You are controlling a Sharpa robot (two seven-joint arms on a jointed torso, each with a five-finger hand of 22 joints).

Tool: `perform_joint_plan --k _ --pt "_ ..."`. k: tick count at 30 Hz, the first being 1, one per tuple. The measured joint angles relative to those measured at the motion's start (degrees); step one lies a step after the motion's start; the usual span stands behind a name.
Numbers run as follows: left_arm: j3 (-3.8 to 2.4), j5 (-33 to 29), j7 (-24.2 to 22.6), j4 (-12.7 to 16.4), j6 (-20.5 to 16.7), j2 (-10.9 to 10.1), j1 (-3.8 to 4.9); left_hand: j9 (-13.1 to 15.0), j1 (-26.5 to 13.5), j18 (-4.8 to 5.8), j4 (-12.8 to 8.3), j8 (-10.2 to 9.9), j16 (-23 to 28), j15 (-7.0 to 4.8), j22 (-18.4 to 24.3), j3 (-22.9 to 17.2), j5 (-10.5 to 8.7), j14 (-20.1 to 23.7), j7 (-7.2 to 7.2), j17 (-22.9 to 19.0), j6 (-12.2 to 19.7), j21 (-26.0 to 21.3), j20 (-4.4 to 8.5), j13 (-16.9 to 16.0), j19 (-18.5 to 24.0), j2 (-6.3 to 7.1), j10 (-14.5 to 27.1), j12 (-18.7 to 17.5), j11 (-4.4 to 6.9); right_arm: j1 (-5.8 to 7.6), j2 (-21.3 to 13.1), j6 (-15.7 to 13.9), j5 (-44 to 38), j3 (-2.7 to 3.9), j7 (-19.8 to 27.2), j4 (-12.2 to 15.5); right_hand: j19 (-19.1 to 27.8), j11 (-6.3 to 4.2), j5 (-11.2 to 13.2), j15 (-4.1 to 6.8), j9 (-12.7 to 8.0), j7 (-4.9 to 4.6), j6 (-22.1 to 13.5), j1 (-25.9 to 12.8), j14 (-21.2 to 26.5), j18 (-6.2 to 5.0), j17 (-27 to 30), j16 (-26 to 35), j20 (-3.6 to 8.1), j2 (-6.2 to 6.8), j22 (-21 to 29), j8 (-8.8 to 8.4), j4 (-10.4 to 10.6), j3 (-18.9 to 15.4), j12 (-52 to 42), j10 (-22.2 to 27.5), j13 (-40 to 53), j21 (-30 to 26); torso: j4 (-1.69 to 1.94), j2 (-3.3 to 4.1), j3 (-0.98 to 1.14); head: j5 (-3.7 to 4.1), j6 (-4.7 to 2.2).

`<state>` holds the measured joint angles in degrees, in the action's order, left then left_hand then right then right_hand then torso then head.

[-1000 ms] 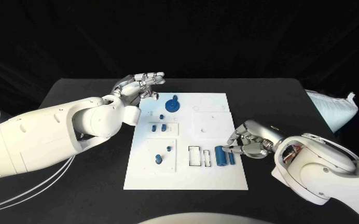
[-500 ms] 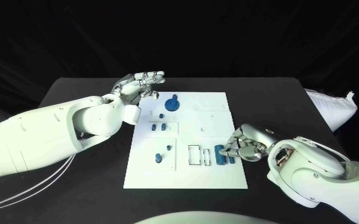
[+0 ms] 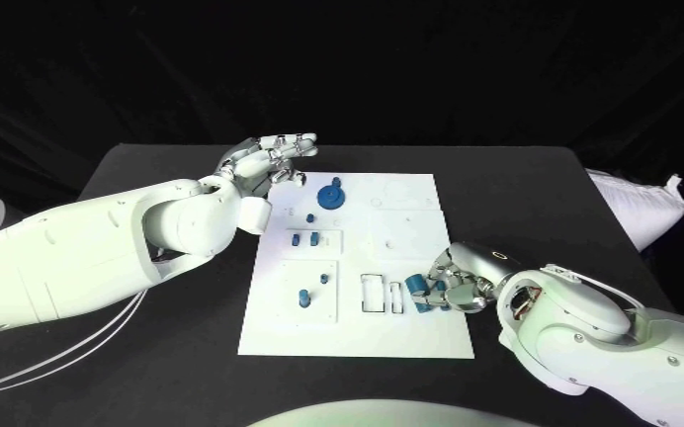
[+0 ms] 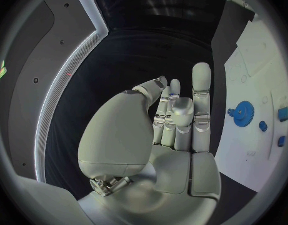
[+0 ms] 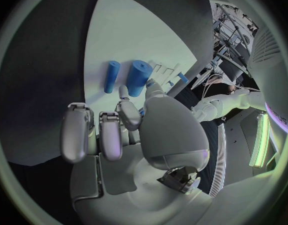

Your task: Assemble the parts on the task board

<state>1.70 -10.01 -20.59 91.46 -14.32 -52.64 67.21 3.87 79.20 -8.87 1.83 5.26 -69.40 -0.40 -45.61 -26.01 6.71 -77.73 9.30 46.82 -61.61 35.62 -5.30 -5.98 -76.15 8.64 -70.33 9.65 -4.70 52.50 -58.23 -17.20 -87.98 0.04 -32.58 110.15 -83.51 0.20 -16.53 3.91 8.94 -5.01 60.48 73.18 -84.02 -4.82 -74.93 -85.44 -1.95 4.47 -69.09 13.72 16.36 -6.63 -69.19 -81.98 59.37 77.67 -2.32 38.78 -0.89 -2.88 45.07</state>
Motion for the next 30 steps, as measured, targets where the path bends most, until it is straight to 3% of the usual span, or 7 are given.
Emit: perform_joint_plan --k 14,18,20,30 --pt "0.01 0.01 0.09 0.04 0.11 -0.14 0.00 0.00 0.03 -0.01 -0.02 0.00 0.00 0.00 0.01 0.02 0.00 0.00 0.00 0.00 0.00 0.00 0.00 0.00 0.00 0.03 0.12 0.00 0.12 -0.94 3.02 0.35 -2.25 0.63 -0.03 -2.36 0.00 0.01 -0.09 0.00 0.61 -0.04 -0.25 0.13 0.00 0.00 0.01 0.00 0.00 -0.57 0.04 0.89 0.00 -0.32 -0.65 0.01 0.03 0.00 0.02 0.01 -0.02 -0.53 0.25" --pt "0.01 0.02 0.12 0.05 0.14 -0.15 0.00 0.00 0.03 -0.65 -0.02 0.00 0.00 0.00 0.06 0.02 0.00 0.00 0.00 0.00 0.00 0.00 0.00 0.00 0.00 0.03 0.21 0.00 0.21 -1.02 3.28 -0.06 -2.47 0.65 0.00 -2.54 0.00 0.04 -1.68 -0.01 1.11 -0.04 -0.30 1.13 0.00 0.00 0.01 -0.18 0.00 -1.58 -0.18 1.51 -0.16 -0.48 -0.70 0.03 1.29 0.00 0.00 0.00 -0.04 -0.63 0.26" --pt "0.01 0.02 0.14 0.06 0.16 -0.17 0.00 0.00 0.03 -0.65 -0.02 0.00 0.00 0.00 0.06 0.02 0.00 0.00 0.00 0.00 0.00 0.00 0.00 0.01 0.00 0.03 0.21 0.00 0.21 -1.08 3.30 -0.46 -2.48 0.62 0.01 -2.53 0.01 0.09 -2.78 -0.02 1.45 0.51 -0.11 1.87 0.00 0.00 0.01 -0.22 0.00 -2.32 -0.25 1.92 -0.59 -0.06 -0.76 0.09 2.08 0.00 -0.03 -0.01 -0.04 -0.65 0.26" --pt "0.03 0.02 0.19 0.09 0.21 -0.35 0.00 0.00 0.03 -0.65 -0.02 0.00 0.00 0.00 0.25 0.02 0.00 0.00 0.00 -0.19 0.00 -0.35 0.00 0.01 0.00 0.03 0.21 0.00 0.21 -1.73 1.04 -4.68 0.43 0.52 -0.54 0.27 -0.40 0.09 -6.11 0.15 2.08 0.74 0.35 2.64 0.17 0.00 0.02 -0.55 0.40 -2.27 -1.07 2.99 -1.86 1.04 -0.80 0.09 2.03 0.47 -0.07 -0.04 -0.04 -0.87 0.20"
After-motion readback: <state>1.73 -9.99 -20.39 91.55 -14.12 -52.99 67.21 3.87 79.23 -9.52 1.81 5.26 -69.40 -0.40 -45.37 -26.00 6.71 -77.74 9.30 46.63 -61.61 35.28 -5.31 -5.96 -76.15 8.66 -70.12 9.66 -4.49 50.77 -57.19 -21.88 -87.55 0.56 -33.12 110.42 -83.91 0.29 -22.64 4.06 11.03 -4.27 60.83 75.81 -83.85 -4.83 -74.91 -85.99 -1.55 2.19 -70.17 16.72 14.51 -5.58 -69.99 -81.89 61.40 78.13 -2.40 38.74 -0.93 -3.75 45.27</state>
